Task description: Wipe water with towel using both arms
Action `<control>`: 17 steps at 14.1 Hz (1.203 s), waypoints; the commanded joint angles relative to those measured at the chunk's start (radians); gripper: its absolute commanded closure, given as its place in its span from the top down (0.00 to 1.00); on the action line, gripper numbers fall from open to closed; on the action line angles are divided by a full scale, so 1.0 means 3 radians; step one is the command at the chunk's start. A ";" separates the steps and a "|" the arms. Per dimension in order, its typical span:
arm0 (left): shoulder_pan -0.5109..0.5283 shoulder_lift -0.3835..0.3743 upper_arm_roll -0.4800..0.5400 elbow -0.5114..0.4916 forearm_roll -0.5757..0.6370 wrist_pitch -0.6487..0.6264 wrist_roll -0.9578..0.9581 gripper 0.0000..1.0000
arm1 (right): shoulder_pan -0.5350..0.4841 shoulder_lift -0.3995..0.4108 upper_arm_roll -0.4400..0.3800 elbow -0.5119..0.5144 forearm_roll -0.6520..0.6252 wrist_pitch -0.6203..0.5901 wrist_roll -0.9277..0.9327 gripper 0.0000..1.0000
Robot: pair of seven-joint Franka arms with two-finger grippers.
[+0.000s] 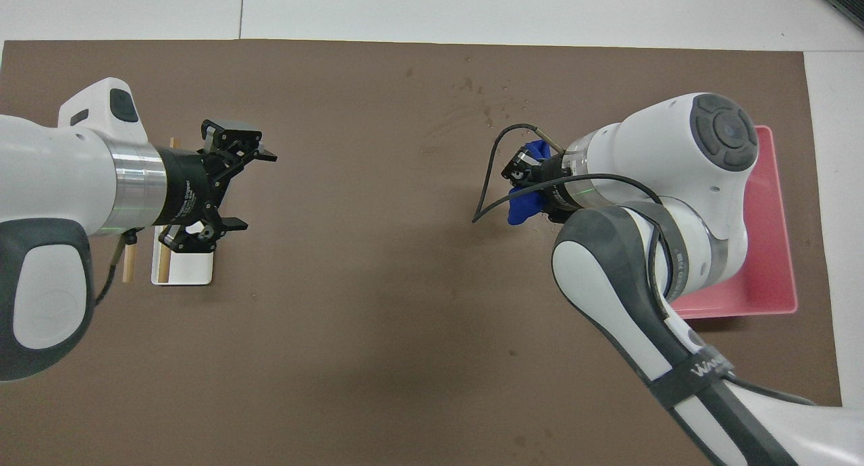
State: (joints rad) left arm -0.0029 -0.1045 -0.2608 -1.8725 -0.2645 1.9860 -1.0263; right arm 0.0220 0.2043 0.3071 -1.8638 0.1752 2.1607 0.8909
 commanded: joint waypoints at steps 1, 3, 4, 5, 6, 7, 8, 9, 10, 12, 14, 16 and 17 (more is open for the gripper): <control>0.0208 0.0026 -0.0020 0.0304 0.0421 -0.0538 0.1069 1.00 | -0.0149 -0.0154 0.0035 -0.0444 -0.0398 0.0140 -0.0132 0.00; 0.0388 0.0077 -0.0010 0.0483 0.0640 -0.0876 0.1939 1.00 | -0.0241 -0.0134 0.0040 -0.0587 -0.0660 0.0237 -0.0147 0.00; 0.0413 0.0098 -0.0005 0.0565 0.0839 -0.1020 0.2348 1.00 | -0.0252 -0.0119 0.0035 -0.0694 -0.0691 0.0354 -0.0152 0.00; 0.0424 0.0118 -0.0005 0.0612 0.0952 -0.1137 0.2686 1.00 | -0.0272 -0.0113 0.0035 -0.0832 -0.0752 0.0487 -0.0172 0.00; 0.0434 0.0123 -0.0005 0.0632 0.0999 -0.1189 0.2897 1.00 | -0.0338 -0.0113 0.0035 -0.0965 -0.0849 0.0635 -0.0223 0.00; 0.0454 0.0164 0.0000 0.0663 0.1040 -0.1286 0.3046 1.00 | -0.0420 -0.0108 0.0040 -0.1042 -0.0885 0.0722 -0.0274 0.00; 0.0455 0.0301 0.0000 0.0810 0.1116 -0.1479 0.3200 1.00 | -0.0477 -0.0093 0.0045 -0.1109 -0.0886 0.0814 -0.0366 0.00; 0.0455 0.0464 0.0000 0.1034 0.1132 -0.1603 0.3252 1.00 | -0.0508 -0.0068 0.0045 -0.1140 -0.0886 0.0901 -0.0402 0.00; 0.0455 0.0603 0.0000 0.1214 0.1132 -0.1705 0.3257 1.00 | -0.0518 -0.0032 0.0050 -0.1150 -0.0886 0.0912 -0.0403 0.00; 0.0454 0.0579 0.0000 0.1124 0.1086 -0.1676 0.3252 1.00 | -0.0523 -0.0011 0.0060 -0.1186 -0.0881 0.0912 -0.0398 0.00; 0.0449 0.0436 -0.0005 0.0884 0.1086 -0.1599 0.3232 1.00 | -0.0528 -0.0001 0.0060 -0.1186 -0.0835 0.0917 -0.0403 0.00; 0.0414 0.0405 -0.0010 0.0868 0.1086 -0.1594 0.3232 1.00 | -0.0533 0.0050 0.0066 -0.1171 -0.0829 0.0963 -0.0403 0.00; 0.0398 0.0405 0.0020 0.0873 0.1081 -0.1589 0.3196 1.00 | -0.0533 0.0076 0.0066 -0.1151 -0.0824 0.1034 -0.0403 0.00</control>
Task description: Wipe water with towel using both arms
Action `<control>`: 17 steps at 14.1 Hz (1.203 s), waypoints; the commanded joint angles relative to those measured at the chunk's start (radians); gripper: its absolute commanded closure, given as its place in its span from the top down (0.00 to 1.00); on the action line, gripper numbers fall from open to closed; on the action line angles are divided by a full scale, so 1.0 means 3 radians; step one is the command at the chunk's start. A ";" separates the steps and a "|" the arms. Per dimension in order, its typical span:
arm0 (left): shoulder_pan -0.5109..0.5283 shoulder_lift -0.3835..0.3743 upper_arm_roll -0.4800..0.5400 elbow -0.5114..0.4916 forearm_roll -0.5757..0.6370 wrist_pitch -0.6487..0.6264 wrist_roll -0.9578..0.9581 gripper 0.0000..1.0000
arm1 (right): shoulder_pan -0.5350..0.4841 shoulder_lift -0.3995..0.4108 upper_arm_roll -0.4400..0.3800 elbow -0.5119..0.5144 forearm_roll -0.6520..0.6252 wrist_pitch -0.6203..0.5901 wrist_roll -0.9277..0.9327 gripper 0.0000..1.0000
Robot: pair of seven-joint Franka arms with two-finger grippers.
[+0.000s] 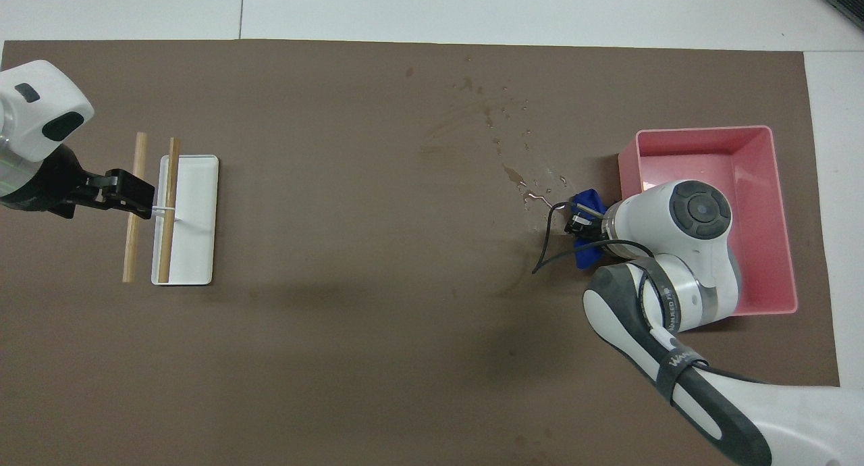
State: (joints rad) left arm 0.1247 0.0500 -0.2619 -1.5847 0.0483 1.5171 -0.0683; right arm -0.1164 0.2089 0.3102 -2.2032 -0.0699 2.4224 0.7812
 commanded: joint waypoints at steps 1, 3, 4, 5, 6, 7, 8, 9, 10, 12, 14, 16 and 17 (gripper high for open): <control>-0.0154 -0.0111 0.0186 -0.0077 0.0033 -0.0015 0.0018 1.00 | -0.0057 0.0096 0.0060 0.0006 -0.0007 0.0208 -0.0032 0.00; -0.0522 -0.0116 0.0712 -0.0061 -0.0149 0.0010 0.0048 1.00 | -0.0067 0.0198 0.0060 0.0088 0.0074 0.0275 -0.0037 0.00; -0.0523 -0.0126 0.0785 -0.0051 -0.0292 0.0010 0.0059 1.00 | -0.0042 0.0295 0.0060 0.0139 0.0085 0.0351 -0.0032 0.00; -0.0472 -0.0136 0.0771 -0.0051 -0.0304 0.0015 0.0074 1.00 | -0.0031 0.0367 0.0060 0.0165 0.0085 0.0433 -0.0027 0.00; -0.0457 -0.0146 0.0715 -0.0061 -0.0299 0.0005 0.0095 1.00 | -0.0016 0.0453 0.0060 0.0216 0.0085 0.0505 -0.0022 0.00; -0.0451 -0.0146 0.0679 -0.0061 -0.0294 0.0000 0.0125 1.00 | -0.0011 0.0535 0.0060 0.0297 0.0085 0.0526 -0.0022 0.00; -0.0451 -0.0146 0.0679 -0.0056 -0.0294 0.0005 0.0136 1.00 | -0.0006 0.0612 0.0065 0.0369 0.0085 0.0546 -0.0017 0.00; -0.0446 -0.0146 0.0674 -0.0061 -0.0289 0.0005 0.0136 1.00 | 0.0045 0.0684 0.0091 0.0430 0.0085 0.0602 0.0009 0.00; -0.0431 -0.0146 0.0674 -0.0076 -0.0289 0.0010 0.0131 1.00 | 0.0106 0.0735 0.0086 0.0487 0.0085 0.0643 0.0019 0.00; -0.0431 -0.0172 0.0674 -0.0092 -0.0294 0.0031 0.0120 1.00 | 0.0214 0.0853 0.0091 0.0625 0.0227 0.0725 0.0045 0.00; -0.0370 -0.0233 0.0663 -0.0005 -0.0284 -0.0061 0.0136 1.00 | 0.0337 0.0904 0.0086 0.0758 0.0376 0.0725 0.0045 0.00; -0.0359 -0.0279 0.0612 -0.0005 -0.0278 -0.0163 0.0131 1.00 | 0.0378 0.0986 0.0091 0.0926 0.0442 0.0725 0.0045 0.00; -0.0359 -0.0320 0.0602 -0.0045 -0.0284 -0.0148 0.0130 1.00 | 0.0444 0.1047 0.0091 0.1028 0.0448 0.0725 0.0050 0.00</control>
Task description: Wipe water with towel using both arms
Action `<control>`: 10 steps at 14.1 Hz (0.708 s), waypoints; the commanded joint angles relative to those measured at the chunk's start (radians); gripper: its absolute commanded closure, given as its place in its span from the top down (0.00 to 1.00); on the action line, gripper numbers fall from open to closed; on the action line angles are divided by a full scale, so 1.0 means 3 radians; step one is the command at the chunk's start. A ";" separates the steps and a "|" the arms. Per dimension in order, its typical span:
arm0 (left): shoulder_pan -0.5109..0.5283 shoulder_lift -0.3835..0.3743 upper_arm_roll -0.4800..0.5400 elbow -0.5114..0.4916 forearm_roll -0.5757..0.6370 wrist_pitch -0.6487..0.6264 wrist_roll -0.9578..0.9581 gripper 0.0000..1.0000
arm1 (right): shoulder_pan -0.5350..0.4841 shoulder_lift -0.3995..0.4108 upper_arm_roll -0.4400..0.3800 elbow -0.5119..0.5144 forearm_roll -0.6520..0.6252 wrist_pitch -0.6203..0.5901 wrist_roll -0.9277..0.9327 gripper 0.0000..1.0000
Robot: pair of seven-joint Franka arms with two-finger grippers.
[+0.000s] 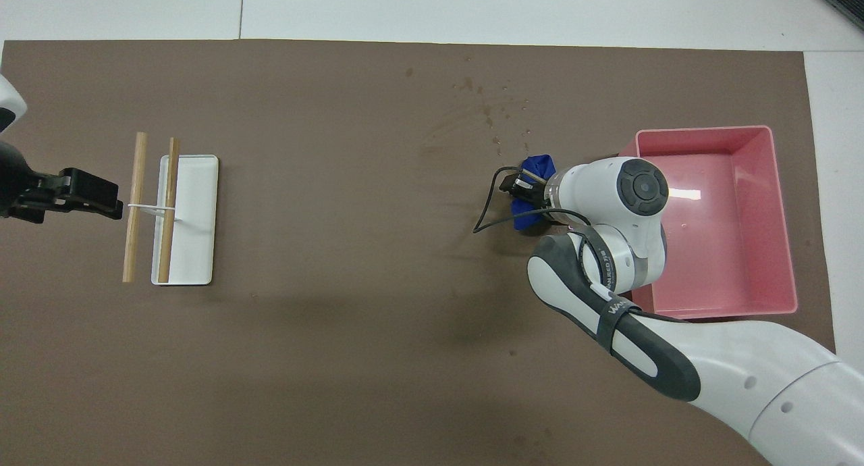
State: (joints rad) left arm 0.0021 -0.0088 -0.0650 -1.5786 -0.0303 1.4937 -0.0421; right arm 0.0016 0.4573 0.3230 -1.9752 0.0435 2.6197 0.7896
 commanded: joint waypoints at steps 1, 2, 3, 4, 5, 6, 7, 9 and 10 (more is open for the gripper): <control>0.0039 -0.0139 -0.0054 -0.0107 -0.0022 -0.0050 0.0038 1.00 | 0.0081 0.0290 0.0048 0.0390 0.0075 0.0068 0.0022 0.00; 0.0034 -0.0144 -0.0054 -0.0112 -0.0027 -0.0035 0.0028 1.00 | 0.0102 0.0372 0.0048 0.0513 0.0070 0.0068 0.0022 0.00; 0.0039 -0.0144 -0.0054 -0.0112 -0.0027 -0.0035 0.0018 1.00 | 0.0138 0.0449 0.0048 0.0656 0.0070 0.0068 0.0022 0.00; 0.0044 -0.0144 -0.0054 -0.0117 -0.0027 -0.0055 0.0013 1.00 | 0.0148 0.0525 0.0048 0.0799 0.0070 0.0068 0.0022 0.00; 0.0044 -0.0144 -0.0054 -0.0117 -0.0027 -0.0050 0.0013 1.00 | 0.0153 0.0567 0.0048 0.0902 0.0065 0.0068 0.0022 0.00; 0.0044 -0.0149 -0.0049 -0.0117 -0.0027 -0.0050 0.0013 1.00 | 0.0158 0.0592 0.0048 0.0969 0.0065 0.0068 0.0017 0.00; 0.0044 -0.0150 -0.0054 -0.0112 -0.0027 -0.0050 0.0013 1.00 | 0.0163 0.0613 0.0048 0.1035 0.0060 0.0058 0.0022 0.00; 0.0044 -0.0144 -0.0054 -0.0112 -0.0027 -0.0050 0.0013 1.00 | 0.0184 0.0542 0.0048 0.1047 0.0070 0.0002 0.0032 0.00; 0.0044 -0.0149 -0.0049 -0.0112 -0.0027 -0.0050 0.0013 1.00 | 0.0184 0.0369 0.0043 0.0945 0.0070 -0.0060 0.0052 0.00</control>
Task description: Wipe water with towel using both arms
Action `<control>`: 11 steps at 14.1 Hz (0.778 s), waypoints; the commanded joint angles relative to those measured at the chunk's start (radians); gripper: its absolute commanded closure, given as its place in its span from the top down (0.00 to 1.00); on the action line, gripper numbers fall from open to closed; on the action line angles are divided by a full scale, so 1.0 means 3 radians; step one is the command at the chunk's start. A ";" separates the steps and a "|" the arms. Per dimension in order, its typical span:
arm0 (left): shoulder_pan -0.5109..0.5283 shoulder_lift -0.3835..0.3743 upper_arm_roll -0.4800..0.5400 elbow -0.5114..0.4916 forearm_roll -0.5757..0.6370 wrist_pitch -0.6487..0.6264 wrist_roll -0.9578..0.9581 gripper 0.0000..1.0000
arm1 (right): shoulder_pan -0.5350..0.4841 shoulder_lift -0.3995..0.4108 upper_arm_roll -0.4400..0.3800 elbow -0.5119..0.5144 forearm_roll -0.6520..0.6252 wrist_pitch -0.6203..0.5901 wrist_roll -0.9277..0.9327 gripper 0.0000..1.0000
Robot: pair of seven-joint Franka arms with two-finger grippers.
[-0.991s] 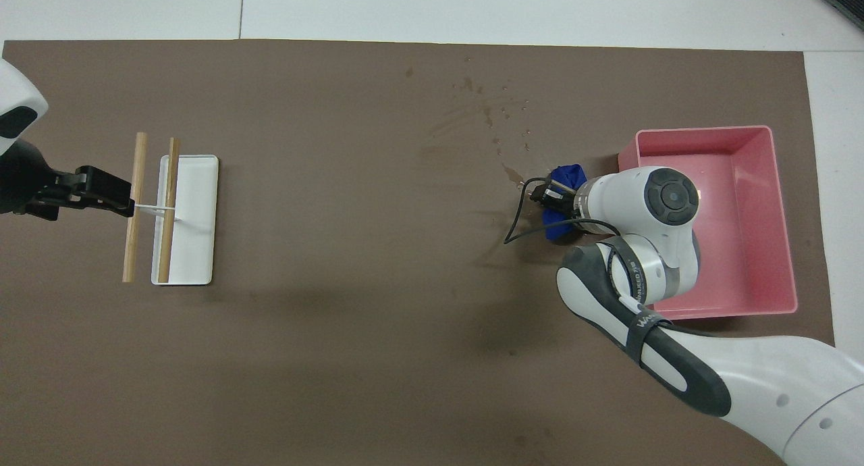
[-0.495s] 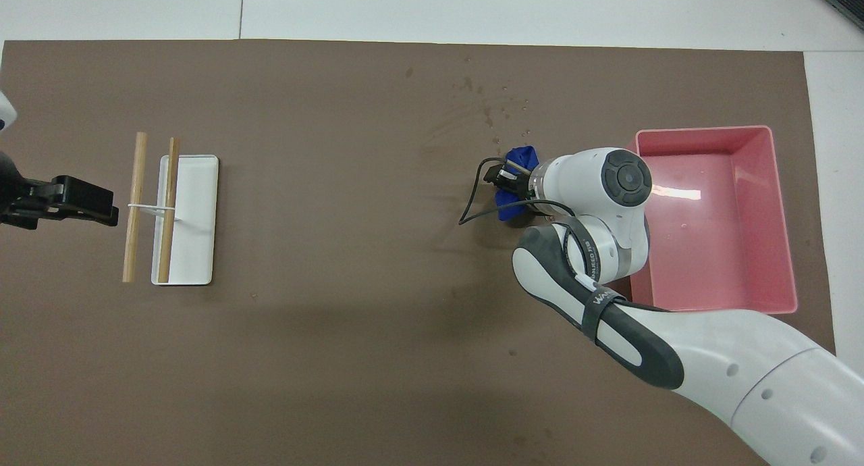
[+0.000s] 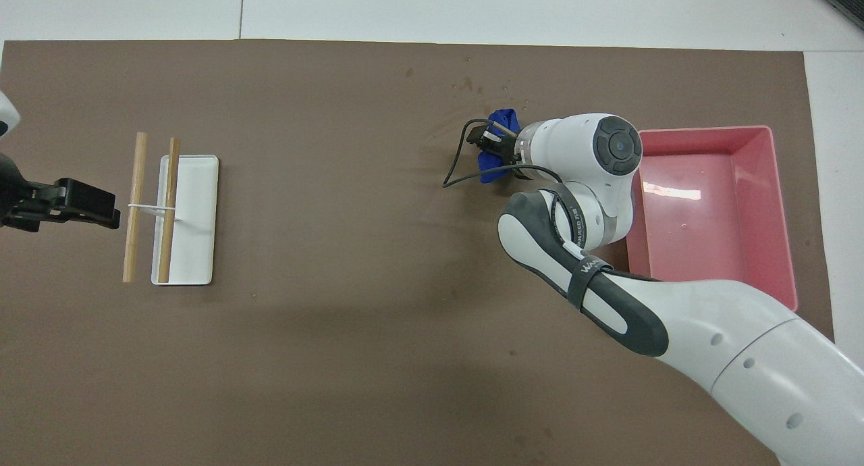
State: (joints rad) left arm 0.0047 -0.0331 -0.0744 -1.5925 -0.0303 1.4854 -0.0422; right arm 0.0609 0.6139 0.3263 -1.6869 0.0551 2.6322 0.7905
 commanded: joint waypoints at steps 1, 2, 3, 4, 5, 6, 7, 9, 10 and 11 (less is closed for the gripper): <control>0.0035 -0.0063 -0.0018 -0.0071 -0.0027 -0.0022 0.0013 1.00 | -0.0024 -0.0362 0.0027 -0.0154 0.0031 -0.0238 0.0065 0.00; 0.0035 -0.0068 -0.0018 -0.0071 -0.0022 -0.0022 0.0013 1.00 | -0.0070 -0.0587 0.0027 -0.0272 0.0031 -0.0392 0.0065 0.00; 0.0035 -0.0069 -0.0023 -0.0071 -0.0027 -0.0022 0.0013 1.00 | -0.0116 -0.0807 0.0027 -0.0369 0.0031 -0.0626 0.0070 0.00; 0.0035 -0.0069 -0.0023 -0.0066 -0.0027 -0.0022 0.0013 1.00 | -0.0147 -0.1021 0.0027 -0.0441 0.0031 -0.0887 0.0070 0.00; 0.0035 -0.0069 -0.0023 -0.0071 -0.0027 -0.0022 0.0013 1.00 | -0.0208 -0.1226 0.0027 -0.0502 0.0031 -0.1173 0.0080 0.00; 0.0035 -0.0069 -0.0018 -0.0071 -0.0027 -0.0022 0.0013 1.00 | -0.0274 -0.1426 0.0027 -0.0579 0.0031 -0.1454 0.0024 0.00; 0.0035 -0.0069 -0.0018 -0.0066 -0.0027 -0.0022 0.0013 1.00 | -0.0366 -0.1615 0.0027 -0.0645 0.0031 -0.1649 -0.0007 0.00; 0.0035 -0.0068 -0.0023 -0.0071 -0.0027 -0.0022 0.0013 1.00 | -0.0600 -0.1953 0.0032 -0.0839 0.0036 -0.1921 -0.0129 0.00; 0.0035 -0.0069 -0.0023 -0.0071 -0.0027 -0.0022 0.0013 1.00 | -0.0703 -0.2101 0.0027 -0.0926 0.0041 -0.2049 -0.0373 0.00; 0.0035 -0.0069 -0.0023 -0.0071 -0.0027 -0.0022 0.0013 1.00 | -0.0770 -0.2173 0.0012 -0.1003 0.0062 -0.2247 -0.0577 0.00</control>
State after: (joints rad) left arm 0.0049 -0.0331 -0.0744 -1.5926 -0.0303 1.4853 -0.0422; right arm -0.1160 0.0439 0.3249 -1.8963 0.0549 2.0020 0.7191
